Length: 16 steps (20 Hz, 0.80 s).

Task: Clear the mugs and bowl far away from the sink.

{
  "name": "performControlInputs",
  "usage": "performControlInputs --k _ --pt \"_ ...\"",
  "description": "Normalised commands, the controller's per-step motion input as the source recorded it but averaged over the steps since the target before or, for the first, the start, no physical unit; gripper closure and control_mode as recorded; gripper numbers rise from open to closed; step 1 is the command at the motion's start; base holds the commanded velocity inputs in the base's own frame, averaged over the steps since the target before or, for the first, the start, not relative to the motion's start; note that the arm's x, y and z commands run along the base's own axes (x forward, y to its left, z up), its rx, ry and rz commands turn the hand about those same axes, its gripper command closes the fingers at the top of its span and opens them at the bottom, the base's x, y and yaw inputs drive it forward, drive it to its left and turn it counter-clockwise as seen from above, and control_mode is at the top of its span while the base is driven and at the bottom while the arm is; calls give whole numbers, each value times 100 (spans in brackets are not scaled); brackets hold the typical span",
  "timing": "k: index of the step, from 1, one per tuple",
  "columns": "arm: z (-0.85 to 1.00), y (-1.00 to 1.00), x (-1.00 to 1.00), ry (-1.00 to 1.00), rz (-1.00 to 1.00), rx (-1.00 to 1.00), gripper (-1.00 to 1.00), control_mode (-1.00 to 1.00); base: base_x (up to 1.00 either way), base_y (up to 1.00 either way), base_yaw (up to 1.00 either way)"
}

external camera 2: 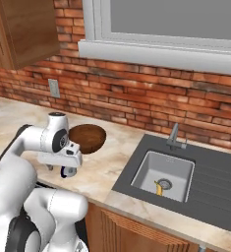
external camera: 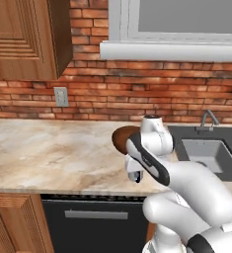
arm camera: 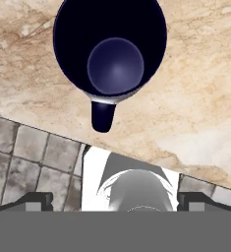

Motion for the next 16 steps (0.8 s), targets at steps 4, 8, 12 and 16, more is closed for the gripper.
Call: performControlInputs --k 4,8,12,16 --pt "-34 0 23 0 0 0 -100 -100 0 0 0" --pt "-26 3 26 0 0 0 -100 -100 0 0 0" --pt "-10 13 30 0 0 0 -100 -100 0 0 0" --pt "-11 12 39 0 0 0 -100 -100 0 0 0"
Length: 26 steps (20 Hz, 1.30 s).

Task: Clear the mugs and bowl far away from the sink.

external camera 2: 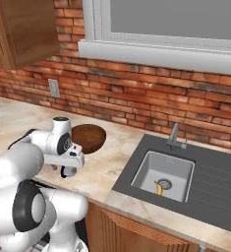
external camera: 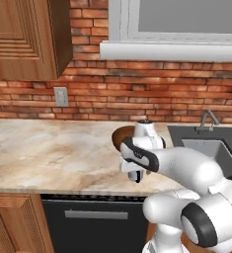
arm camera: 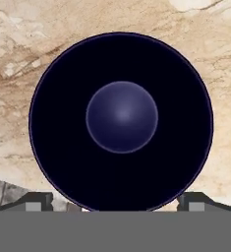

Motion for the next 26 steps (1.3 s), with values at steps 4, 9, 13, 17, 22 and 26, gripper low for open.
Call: performControlInputs --k 4,9,13,17,22,26 --pt "-18 5 36 0 0 0 -100 -100 0 0 0" --pt "-25 0 16 0 0 0 -100 -100 0 0 0" --pt "-27 5 0 0 0 0 100 -100 0 0 0" --pt "-23 -2 -21 0 -1 0 100 -100 0 0 0" --pt "-41 -13 -81 0 -9 0 100 -100 0 0 0" --pt "-96 0 -85 9 -10 0 100 -100 0 0 0"
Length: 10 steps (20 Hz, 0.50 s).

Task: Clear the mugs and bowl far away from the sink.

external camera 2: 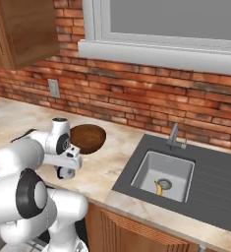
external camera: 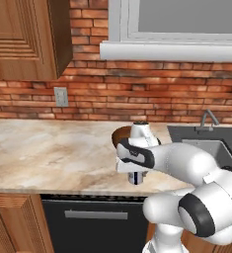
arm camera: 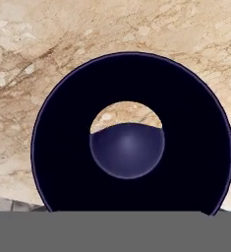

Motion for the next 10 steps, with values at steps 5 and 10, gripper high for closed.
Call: performControlInputs --k 5,10 --pt "-100 0 -3 11 -2 0 100 -100 0 0 0" --pt "-100 0 10 2 0 0 100 -100 0 0 0"
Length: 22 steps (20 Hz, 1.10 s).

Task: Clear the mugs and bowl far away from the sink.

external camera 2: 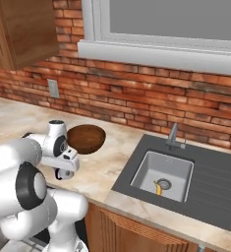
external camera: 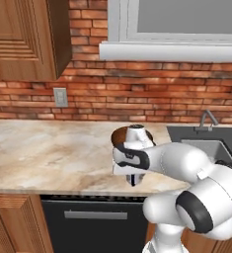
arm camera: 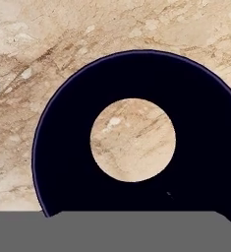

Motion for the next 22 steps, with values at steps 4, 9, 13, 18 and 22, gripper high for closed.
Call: performControlInputs --k 4,9,13,18,22 --pt "-99 0 -9 0 0 0 100 -100 0 0 0" --pt "-100 0 -73 0 0 2 100 -100 0 0 0" --pt "-89 0 -90 0 0 5 100 -100 0 0 0" --pt "-57 -19 -26 0 0 11 100 -100 0 0 0" --pt "6 -45 0 -2 -1 13 100 -100 0 0 0"
